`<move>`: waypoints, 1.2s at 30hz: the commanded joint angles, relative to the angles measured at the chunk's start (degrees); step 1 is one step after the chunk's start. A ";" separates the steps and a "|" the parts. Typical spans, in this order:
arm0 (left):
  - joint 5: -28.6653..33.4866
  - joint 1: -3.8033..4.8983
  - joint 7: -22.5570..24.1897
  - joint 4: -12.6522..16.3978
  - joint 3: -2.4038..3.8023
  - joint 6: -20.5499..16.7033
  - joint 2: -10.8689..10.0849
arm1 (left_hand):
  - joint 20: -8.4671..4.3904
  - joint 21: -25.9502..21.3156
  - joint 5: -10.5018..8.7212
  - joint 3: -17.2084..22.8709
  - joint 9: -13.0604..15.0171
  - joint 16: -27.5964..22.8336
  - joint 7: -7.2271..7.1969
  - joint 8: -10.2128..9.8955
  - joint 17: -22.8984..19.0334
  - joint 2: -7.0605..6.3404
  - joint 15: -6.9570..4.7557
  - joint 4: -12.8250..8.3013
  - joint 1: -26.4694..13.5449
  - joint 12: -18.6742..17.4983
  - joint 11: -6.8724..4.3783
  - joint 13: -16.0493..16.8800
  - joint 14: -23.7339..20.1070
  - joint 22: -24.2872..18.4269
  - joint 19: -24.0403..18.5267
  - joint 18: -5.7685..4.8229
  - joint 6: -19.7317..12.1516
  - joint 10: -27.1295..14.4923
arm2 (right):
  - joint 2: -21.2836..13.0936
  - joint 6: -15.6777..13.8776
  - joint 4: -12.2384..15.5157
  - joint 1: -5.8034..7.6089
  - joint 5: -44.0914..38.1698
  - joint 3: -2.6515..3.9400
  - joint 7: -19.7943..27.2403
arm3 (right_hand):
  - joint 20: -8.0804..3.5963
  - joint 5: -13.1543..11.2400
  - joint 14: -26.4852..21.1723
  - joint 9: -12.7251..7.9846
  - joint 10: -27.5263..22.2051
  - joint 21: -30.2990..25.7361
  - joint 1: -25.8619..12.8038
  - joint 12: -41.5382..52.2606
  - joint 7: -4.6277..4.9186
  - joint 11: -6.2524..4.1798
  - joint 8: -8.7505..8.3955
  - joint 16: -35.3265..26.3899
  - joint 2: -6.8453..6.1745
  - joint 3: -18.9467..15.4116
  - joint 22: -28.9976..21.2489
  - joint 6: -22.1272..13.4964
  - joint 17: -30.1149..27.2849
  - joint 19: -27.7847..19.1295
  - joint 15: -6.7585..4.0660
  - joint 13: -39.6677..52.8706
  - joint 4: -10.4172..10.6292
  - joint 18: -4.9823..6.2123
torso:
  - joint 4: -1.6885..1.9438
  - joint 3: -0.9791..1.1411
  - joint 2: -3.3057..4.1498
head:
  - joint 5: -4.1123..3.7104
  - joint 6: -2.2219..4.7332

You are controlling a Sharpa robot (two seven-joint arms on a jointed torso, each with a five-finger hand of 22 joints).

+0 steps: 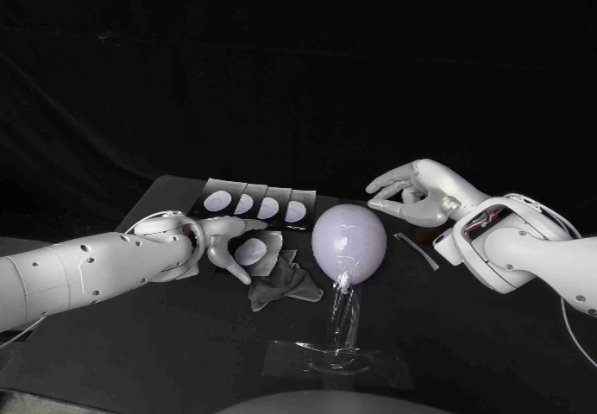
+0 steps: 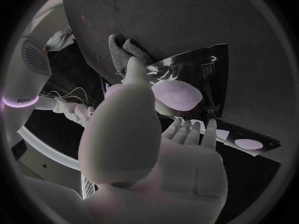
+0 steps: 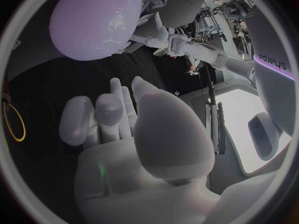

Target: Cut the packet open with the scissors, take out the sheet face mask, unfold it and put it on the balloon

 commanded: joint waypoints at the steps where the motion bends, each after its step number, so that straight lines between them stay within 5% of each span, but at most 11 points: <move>1: -1.86 -0.63 -1.58 0.27 0.03 1.36 0.27 | -0.15 -0.19 -0.11 -0.34 -0.06 -0.33 2.87 -0.27 -0.08 -0.10 -0.07 0.00 -0.41 -0.23 -0.12 -0.05 -0.44 -0.06 -0.23 -1.08 -0.50 -0.43 | -0.05 0.84 0.10 -0.05 0.22 0.02 -0.08 | 0.01 -0.08 -0.39 0.07 -0.32 -0.26 -0.56 -0.11 0.29 -0.07 -0.19 -0.43 -0.10 0.40 -0.09 -0.01 -0.21 -0.63 0.08 0.06 -0.05 -0.07 | 0.03 -0.05 0.08 | -0.11 -0.10; 10: -2.87 -2.05 -2.56 -0.70 0.03 -0.39 1.17 | -0.14 -0.03 0.01 -0.23 0.31 0.04 3.22 -0.11 0.61 -0.08 0.19 -0.06 -0.05 0.17 0.30 0.24 0.76 0.08 0.35 -1.05 0.00 1.08 | -0.24 0.88 0.17 -0.07 0.46 0.02 -0.13 | 0.03 0.10 -0.65 0.13 -0.17 -0.42 -0.62 -0.03 0.22 -0.13 -0.11 -0.73 0.02 0.68 -0.25 0.11 -0.63 -0.88 0.05 0.10 -0.10 -0.01 | -0.04 -0.07 0.05 | -0.31 -0.31; 18: -3.09 -2.38 -2.73 -0.69 0.03 -0.09 1.37 | -0.29 0.70 0.15 0.82 1.46 1.10 4.22 0.66 1.97 0.12 0.96 0.00 3.19 1.11 1.20 0.79 3.98 0.58 2.74 -0.34 2.36 4.48 | -0.26 1.05 0.16 -0.15 0.35 0.02 -0.18 | 0.02 0.25 -0.72 0.21 0.07 -0.34 -0.63 0.04 0.12 -0.22 0.00 -0.68 0.10 0.94 -0.08 0.27 -0.63 -0.90 0.00 0.14 -0.14 -0.02 | 0.02 0.01 0.02 | -0.37 -0.45; 25: -2.97 -2.45 -2.39 -0.38 0.04 0.38 1.09 | -0.76 2.22 0.22 3.68 4.83 3.66 4.10 3.40 4.62 0.88 0.79 -0.23 6.39 3.16 1.27 1.78 11.15 1.40 6.67 1.55 9.97 12.18 | -0.36 1.20 0.21 -0.23 0.38 0.02 -0.21 | -0.03 0.45 -0.75 0.35 0.47 -0.24 -0.58 0.11 -0.03 -0.38 0.18 -0.60 0.25 1.43 0.14 0.53 -0.69 -0.92 -0.11 0.19 -0.19 -0.03 | -0.05 -0.02 -0.01 | -0.61 -0.53; 28: -2.68 -2.47 -2.06 -0.27 0.04 0.59 1.01 | -0.70 3.16 0.02 7.79 7.66 5.93 3.63 6.16 6.67 3.99 0.51 0.12 7.07 5.16 0.91 2.62 17.36 1.83 8.96 2.78 16.95 20.07 | -0.39 1.21 0.23 -0.26 0.39 0.02 -0.20 | -0.03 0.45 -0.75 0.35 0.47 -0.24 -0.58 0.11 -0.03 -0.38 0.18 -0.60 0.25 1.43 0.14 0.53 -0.69 -0.92 -0.11 0.19 -0.19 -0.03 | -0.01 -0.03 -0.02 | -0.68 -0.51; 30: -2.47 -2.48 -1.78 -0.20 0.04 0.66 0.97 | -0.60 3.34 -0.08 8.79 8.28 6.33 3.57 6.82 6.99 4.99 0.48 -0.10 7.20 5.39 0.87 2.67 18.49 1.90 9.38 3.06 18.56 21.40 | -0.41 1.22 0.25 -0.28 0.39 0.02 -0.19 | -0.04 0.45 -0.77 0.37 0.57 -0.23 -0.59 0.14 -0.06 -0.41 0.22 -0.64 0.26 1.51 0.16 0.58 -0.79 -0.93 -0.14 0.20 -0.19 -0.03 | 0.02 -0.01 -0.03 | -0.66 -0.51; 34: -1.99 -2.49 -1.31 -0.17 0.04 0.49 0.91 | -0.50 5.68 -0.23 13.95 12.32 9.59 3.20 11.38 9.60 11.27 0.44 -0.59 8.61 7.98 0.66 3.60 27.37 3.10 16.01 3.99 29.73 31.93 | -0.43 1.23 0.26 -0.32 0.39 0.02 -0.17 | -0.06 0.44 -0.78 0.42 0.74 -0.20 -0.61 0.17 -0.11 -0.46 0.28 -0.63 0.27 1.64 0.22 0.67 -0.82 -0.93 -0.17 0.22 -0.19 -0.03 | 0.03 -0.01 -0.02 | -0.66 -0.51; 36: -1.59 -2.50 -1.03 -0.18 0.05 0.31 0.86 | -0.53 6.18 -0.24 14.67 12.64 10.09 3.10 11.95 9.96 12.01 0.49 -0.63 8.95 8.28 0.70 3.60 29.02 3.30 17.34 3.99 31.08 34.21 | -0.44 1.24 0.27 -0.34 0.40 0.02 -0.18 | -0.08 0.43 -0.78 0.45 0.83 -0.21 -0.62 0.19 -0.14 -0.49 0.32 -0.61 0.29 1.72 0.21 0.71 -0.84 -0.96 -0.19 0.23 -0.19 -0.02 | 0.02 0.01 -0.02 | -0.64 -0.47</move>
